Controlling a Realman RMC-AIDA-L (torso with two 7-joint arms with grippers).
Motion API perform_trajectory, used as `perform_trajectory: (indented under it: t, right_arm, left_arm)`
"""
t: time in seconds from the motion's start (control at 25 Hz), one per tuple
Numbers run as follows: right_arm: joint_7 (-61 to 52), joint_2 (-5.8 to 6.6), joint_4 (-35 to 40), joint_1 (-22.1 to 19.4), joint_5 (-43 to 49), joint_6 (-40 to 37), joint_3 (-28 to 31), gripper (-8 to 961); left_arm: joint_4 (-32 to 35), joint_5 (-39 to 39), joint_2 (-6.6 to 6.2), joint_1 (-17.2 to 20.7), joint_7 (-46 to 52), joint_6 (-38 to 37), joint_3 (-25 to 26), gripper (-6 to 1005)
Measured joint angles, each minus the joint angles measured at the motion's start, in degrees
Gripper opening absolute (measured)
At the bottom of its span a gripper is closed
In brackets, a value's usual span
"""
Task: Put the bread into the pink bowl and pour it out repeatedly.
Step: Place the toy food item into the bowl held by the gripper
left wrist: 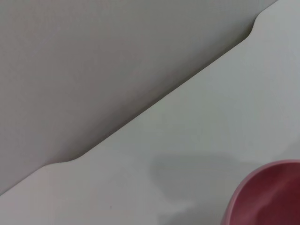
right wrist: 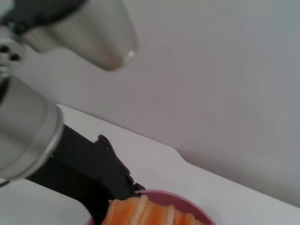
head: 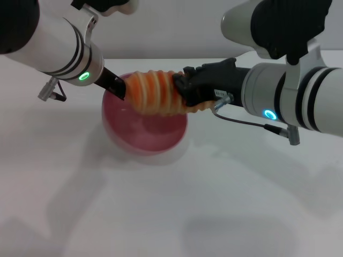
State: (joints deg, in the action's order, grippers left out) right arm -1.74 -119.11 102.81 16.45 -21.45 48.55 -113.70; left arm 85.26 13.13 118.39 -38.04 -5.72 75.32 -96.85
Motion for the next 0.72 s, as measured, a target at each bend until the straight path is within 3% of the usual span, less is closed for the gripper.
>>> perform_trajectory:
  t: [0.32, 0.56, 0.72]
  right_arm:
    - [-0.8, 0.17, -7.0, 0.4, -0.6, -2.0, 1.1, 241]
    - [-0.8, 0.19, -11.3, 0.2, -1.5, -4.9, 1.9, 468]
    - [-0.8, 0.17, -10.3, 0.0, -1.5, -5.3, 2.2, 463]
  left_arm:
    - [0.8, 2.0, -0.1, -0.1, -0.4, -0.3, 0.2, 48]
    - [0.9, 5.6, -0.21, -0.1, -1.9, -1.2, 0.5, 48]
    - [0.9, 7.8, -0.21, 0.0, -2.8, -1.8, 0.5, 48]
